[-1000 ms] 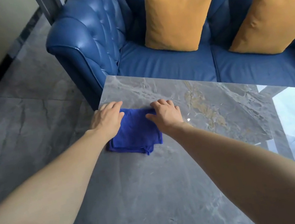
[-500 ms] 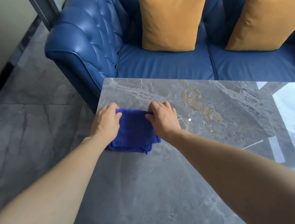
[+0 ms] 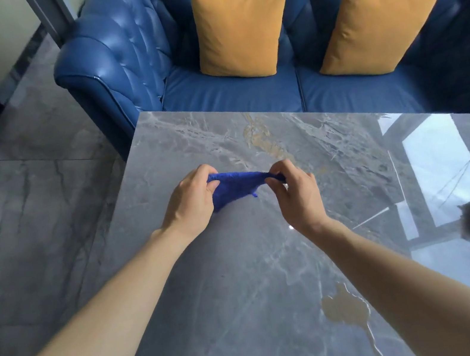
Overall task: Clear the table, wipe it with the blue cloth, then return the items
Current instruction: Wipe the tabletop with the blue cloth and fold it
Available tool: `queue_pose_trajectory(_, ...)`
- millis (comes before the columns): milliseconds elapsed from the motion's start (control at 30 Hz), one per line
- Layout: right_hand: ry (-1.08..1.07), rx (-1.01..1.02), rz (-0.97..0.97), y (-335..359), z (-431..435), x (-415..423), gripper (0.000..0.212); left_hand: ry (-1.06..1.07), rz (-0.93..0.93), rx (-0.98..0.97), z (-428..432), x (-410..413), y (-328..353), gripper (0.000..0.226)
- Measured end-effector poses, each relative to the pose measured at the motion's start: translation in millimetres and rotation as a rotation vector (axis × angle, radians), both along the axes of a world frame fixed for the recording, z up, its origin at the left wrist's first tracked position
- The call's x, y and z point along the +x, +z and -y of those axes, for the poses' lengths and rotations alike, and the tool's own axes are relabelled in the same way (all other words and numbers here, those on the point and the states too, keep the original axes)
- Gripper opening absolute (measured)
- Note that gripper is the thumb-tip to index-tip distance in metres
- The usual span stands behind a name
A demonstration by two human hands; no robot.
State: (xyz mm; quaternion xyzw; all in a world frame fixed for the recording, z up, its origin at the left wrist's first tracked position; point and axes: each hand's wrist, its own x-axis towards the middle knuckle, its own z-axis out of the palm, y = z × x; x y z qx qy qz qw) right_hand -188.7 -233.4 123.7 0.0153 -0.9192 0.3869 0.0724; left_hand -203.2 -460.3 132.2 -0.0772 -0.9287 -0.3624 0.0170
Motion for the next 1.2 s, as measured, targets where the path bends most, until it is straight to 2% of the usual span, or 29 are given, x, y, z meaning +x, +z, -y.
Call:
queue_pose_trajectory(333, 0.025, 0.082, 0.091, 17.2, -108.9, 124.2, 0.011, -0.06, 0.216, 0.14, -99.3, 110.2, 4.0, 0.009)
queue_pose_trajectory(467, -0.007, 0.122, 0.265, -5.2, -120.4, 122.4, 0.006, -0.04, 0.377, 0.08, -119.6, 103.7, -19.9, 0.009)
queue_pose_trajectory(600, -0.076, 0.183, 0.367, -32.7, -114.7, 96.6, 0.005, 0.045, 0.41, 0.011, -132.8, 72.5, -53.5, 0.01)
queue_pose_trajectory(667, -0.125, 0.241, 0.357, -41.9, -109.4, 84.8, 0.019, 0.115, 0.412, 0.041, -134.6, 58.6, -66.0, 0.018)
queue_pose_trajectory(767, -0.116, 0.378, 0.209, -54.0, -93.3, 87.3, 0.032, 0.206, 0.347, 0.079, -124.0, 60.7, -81.5, 0.029)
queue_pose_trajectory(833, 0.008, 0.399, 0.165, -64.3, -78.1, 96.7, 0.034, 0.208, 0.232, -0.078, -106.9, 79.7, -99.3, 0.038)
queue_pose_trajectory(967, 0.171, 0.443, 0.399, -85.7, -48.9, 95.1, 0.07, 0.102, 0.206, -0.533, -67.6, 121.7, -130.0, 0.061)
queue_pose_trajectory(1033, 0.181, 0.497, 0.479, -96.0, -39.8, 92.7, 0.083, 0.081, 0.177, -0.596, -60.3, 126.6, -137.7, 0.065)
queue_pose_trajectory(1100, 0.161, 0.538, 0.47, -103.7, -33.5, 96.6, 0.09, 0.085, 0.156, -0.624, -59.9, 125.3, -141.4, 0.067)
queue_pose_trajectory(1200, 0.104, 0.573, 0.402, -108.9, -28.1, 106.1, 0.09, 0.075, 0.149, -0.636, -58.9, 125.2, -144.5, 0.069)
